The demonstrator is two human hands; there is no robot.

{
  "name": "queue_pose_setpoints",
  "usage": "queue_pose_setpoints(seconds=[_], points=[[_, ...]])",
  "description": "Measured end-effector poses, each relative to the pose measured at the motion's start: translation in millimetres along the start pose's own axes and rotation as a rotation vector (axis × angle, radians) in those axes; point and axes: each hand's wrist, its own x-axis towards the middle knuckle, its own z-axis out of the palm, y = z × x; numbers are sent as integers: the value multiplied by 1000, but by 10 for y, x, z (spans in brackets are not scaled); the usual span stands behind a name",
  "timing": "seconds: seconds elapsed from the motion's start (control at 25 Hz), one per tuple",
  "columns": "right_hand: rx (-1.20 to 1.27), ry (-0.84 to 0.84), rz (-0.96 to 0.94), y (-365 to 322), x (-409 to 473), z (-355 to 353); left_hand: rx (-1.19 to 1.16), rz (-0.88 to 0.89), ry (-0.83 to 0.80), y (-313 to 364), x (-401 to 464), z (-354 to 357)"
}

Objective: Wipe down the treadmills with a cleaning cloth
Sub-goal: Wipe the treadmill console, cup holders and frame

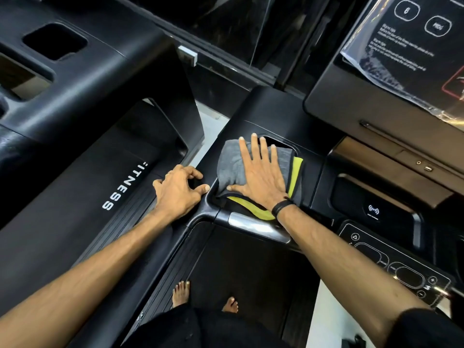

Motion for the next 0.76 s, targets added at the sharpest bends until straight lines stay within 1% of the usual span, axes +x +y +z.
queue_pose_setpoints(seconds=[0.2, 0.28, 0.44, 0.56, 0.64, 0.76], points=[[-11, -16, -127, 11, -84, -87, -4, 11, -16, 30, -19, -39], [30, -27, -174, 46, -200, -96, 23, 10, -27, 35, -3, -65], [121, -54, -149, 264, -537, -122, 82, 13, -30, 75, 11, -72], [190, -68, -33, 409, -770, -153, 117, 0, -24, 81, 4, -69], [292, -81, 100, 476, -916, -154, 123, -15, -21, 81, 17, -81], [422, -69, 296, 572, -1040, -181, 140, 15, -58, 113, 85, -91]])
